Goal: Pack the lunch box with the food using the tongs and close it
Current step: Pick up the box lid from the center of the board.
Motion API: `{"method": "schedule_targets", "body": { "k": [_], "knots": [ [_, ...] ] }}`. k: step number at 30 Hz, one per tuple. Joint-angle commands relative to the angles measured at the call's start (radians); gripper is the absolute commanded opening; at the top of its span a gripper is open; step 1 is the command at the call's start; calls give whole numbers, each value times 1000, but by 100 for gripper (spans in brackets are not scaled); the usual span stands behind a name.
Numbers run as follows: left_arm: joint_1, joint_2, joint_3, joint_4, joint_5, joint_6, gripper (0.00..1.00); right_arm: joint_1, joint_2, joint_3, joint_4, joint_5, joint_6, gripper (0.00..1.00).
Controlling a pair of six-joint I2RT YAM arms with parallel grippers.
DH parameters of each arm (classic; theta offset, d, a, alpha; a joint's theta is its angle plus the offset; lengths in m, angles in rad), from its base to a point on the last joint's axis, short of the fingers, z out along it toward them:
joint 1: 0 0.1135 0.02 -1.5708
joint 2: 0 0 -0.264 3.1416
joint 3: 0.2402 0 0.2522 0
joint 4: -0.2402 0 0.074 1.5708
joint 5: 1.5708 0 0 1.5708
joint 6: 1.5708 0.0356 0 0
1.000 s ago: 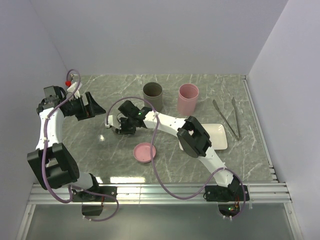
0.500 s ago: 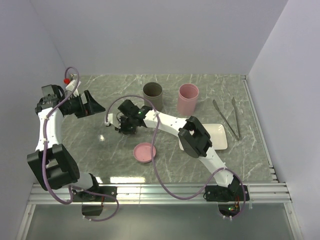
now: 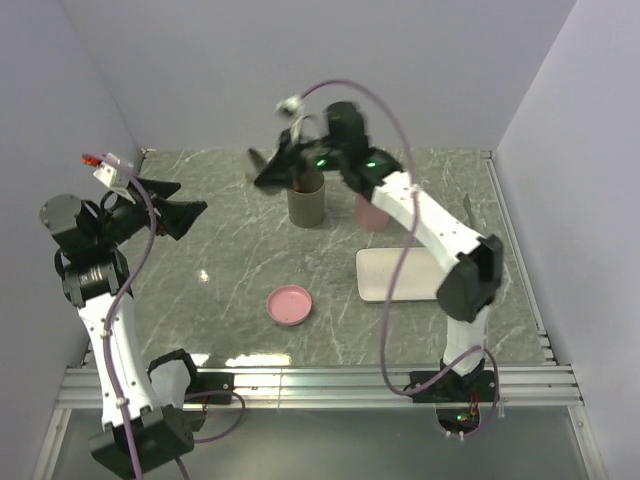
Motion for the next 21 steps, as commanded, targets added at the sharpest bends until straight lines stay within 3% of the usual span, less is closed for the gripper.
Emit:
{"method": "schedule_targets", "body": {
  "k": [1, 4, 6, 8, 13, 15, 21],
  "knots": [
    [3, -51, -22, 391, 17, -232, 95, -85, -122, -117, 499, -229, 588, 0],
    [-3, -82, -28, 600, -22, -456, 95, -178, -156, -255, 975, -232, 1056, 0],
    [-25, -88, -45, 775, -55, -562, 95, -214, -184, -298, 1050, -200, 1161, 0],
    [-64, -89, -45, 795, -78, -520, 94, -248, -214, -353, 1150, -170, 1299, 0],
    [-317, -34, 21, 673, -160, -285, 93, -269, -251, -484, 1426, -62, 1647, 0],
    [-417, 18, 38, 679, -166, -251, 92, -269, -260, -538, 1466, -25, 1709, 0],
    [-541, 153, 100, 781, -224, -217, 86, -277, -317, -668, 1587, 81, 1867, 0]
  ]
}}
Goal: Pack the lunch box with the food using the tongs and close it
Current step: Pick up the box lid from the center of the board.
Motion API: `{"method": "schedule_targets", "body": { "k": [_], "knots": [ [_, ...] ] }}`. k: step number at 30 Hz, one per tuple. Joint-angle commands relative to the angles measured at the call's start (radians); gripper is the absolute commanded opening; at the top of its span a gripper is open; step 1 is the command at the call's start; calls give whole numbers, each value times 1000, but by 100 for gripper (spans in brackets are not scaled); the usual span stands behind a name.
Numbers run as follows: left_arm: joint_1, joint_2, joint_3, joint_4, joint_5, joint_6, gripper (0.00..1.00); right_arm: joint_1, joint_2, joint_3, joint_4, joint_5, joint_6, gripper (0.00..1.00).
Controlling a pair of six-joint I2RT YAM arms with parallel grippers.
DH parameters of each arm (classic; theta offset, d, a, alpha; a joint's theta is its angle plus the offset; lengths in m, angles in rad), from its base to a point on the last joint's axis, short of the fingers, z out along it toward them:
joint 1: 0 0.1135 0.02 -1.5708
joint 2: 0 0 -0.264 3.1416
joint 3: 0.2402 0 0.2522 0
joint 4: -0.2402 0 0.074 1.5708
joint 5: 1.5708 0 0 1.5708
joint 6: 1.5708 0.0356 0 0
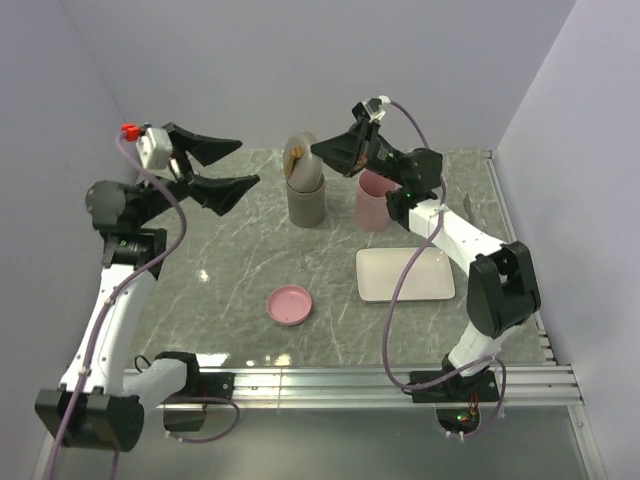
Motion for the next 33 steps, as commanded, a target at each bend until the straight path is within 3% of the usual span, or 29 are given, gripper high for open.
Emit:
{"method": "schedule_targets", "body": {
  "k": [1, 4, 15, 24, 33],
  "knots": [
    [-58, 62, 68, 82, -54, 63, 84, -6, -98, -46, 247, 116, 192, 0],
    [-115, 120, 108, 13, -41, 149, 74, -7, -113, -71, 287, 135, 209, 0],
    [-199, 171, 117, -4, -71, 183, 61, 17, -119, -107, 307, 161, 243, 0],
    [-227, 205, 151, -27, -84, 209, 60, 65, -104, -95, 313, 158, 243, 0],
    [-244, 205, 122, -8, -64, 181, 50, 90, -84, -65, 319, 147, 235, 0]
  ]
}}
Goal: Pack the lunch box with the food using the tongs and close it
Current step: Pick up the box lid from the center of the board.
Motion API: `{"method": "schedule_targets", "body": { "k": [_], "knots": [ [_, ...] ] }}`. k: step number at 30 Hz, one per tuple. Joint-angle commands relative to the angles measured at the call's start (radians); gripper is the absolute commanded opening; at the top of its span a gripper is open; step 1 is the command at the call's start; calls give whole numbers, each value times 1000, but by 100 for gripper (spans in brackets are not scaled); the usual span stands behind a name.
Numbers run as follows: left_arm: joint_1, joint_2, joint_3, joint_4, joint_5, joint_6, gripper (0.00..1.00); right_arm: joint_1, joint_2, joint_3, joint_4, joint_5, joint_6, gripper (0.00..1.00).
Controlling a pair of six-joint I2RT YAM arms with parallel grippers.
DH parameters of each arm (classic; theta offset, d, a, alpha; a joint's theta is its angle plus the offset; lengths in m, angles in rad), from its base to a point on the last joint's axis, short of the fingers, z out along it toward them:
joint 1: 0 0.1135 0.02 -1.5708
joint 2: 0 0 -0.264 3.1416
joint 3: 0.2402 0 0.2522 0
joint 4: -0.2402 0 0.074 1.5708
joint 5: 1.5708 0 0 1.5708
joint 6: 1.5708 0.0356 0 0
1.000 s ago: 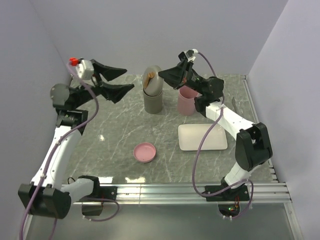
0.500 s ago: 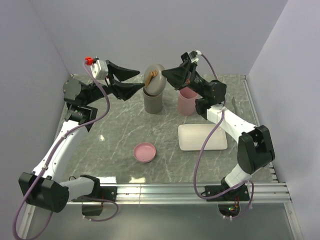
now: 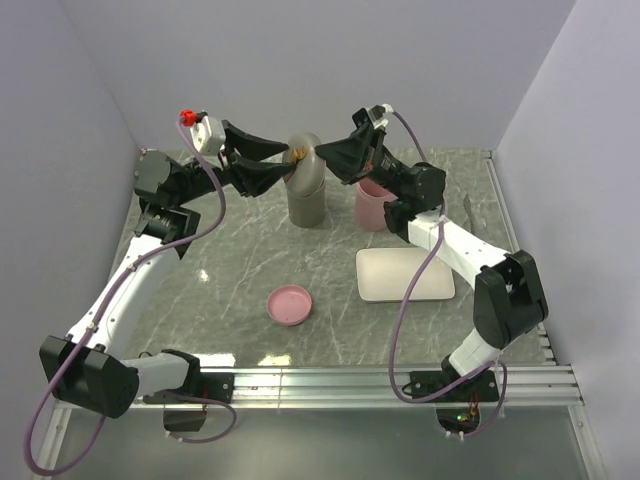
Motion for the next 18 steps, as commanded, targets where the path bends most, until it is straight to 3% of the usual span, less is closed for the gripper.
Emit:
{"method": "schedule_targets", "body": {
  "k": [1, 11, 15, 18],
  "knots": [
    [-12, -14, -1, 51, 2, -13, 50, 27, -2, 39, 149, -3, 72, 0],
    [-14, -34, -36, 62, 14, -36, 49, 26, 7, 35, 150, 4, 60, 0],
    [-14, -33, -49, 53, -9, -37, 41, 30, -2, 45, 157, 1, 65, 0],
    [-14, -19, -33, 42, 2, -60, 23, 32, -8, 50, 151, -10, 59, 0]
  ]
}}
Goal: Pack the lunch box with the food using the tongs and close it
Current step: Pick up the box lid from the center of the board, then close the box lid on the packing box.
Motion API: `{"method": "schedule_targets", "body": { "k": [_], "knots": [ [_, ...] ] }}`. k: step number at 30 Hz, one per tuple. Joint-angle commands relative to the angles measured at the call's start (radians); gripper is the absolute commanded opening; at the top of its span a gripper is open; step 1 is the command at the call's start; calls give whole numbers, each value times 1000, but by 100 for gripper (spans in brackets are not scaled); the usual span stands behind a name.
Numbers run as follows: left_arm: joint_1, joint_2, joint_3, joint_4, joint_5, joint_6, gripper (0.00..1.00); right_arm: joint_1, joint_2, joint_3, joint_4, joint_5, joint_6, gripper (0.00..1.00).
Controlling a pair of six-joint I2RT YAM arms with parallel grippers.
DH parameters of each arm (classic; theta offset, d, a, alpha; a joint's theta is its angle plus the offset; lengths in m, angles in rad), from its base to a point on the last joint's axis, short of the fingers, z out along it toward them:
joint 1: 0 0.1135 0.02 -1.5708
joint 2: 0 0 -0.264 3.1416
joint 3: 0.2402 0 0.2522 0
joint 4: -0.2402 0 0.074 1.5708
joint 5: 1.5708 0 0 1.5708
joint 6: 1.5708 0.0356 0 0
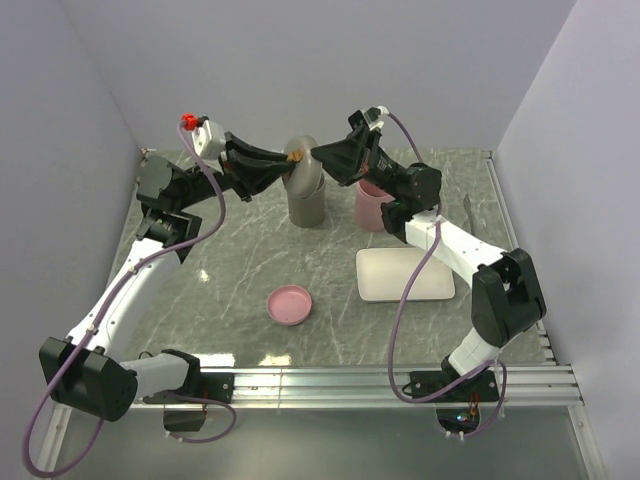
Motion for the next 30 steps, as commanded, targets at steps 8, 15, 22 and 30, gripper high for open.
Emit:
{"method": "schedule_targets", "body": {
  "k": [8, 15, 22, 30],
  "knots": [
    [-4, 13, 68, -111, -42, -8, 1, -11, -42, 64, -120, -116, -125, 25],
    [-6, 182, 397, -759, -282, 189, 1, -187, -85, 95, -656, -236, -528, 97],
    [-10, 468, 772, -1156, -494, 334, 1, -428, -129, 190, -1172, -268, -973, 100],
    [-27, 686, 1013, -1319, -613, 443, 6, -502, -180, 347, -1681, -141, -1451, 100]
  ]
}}
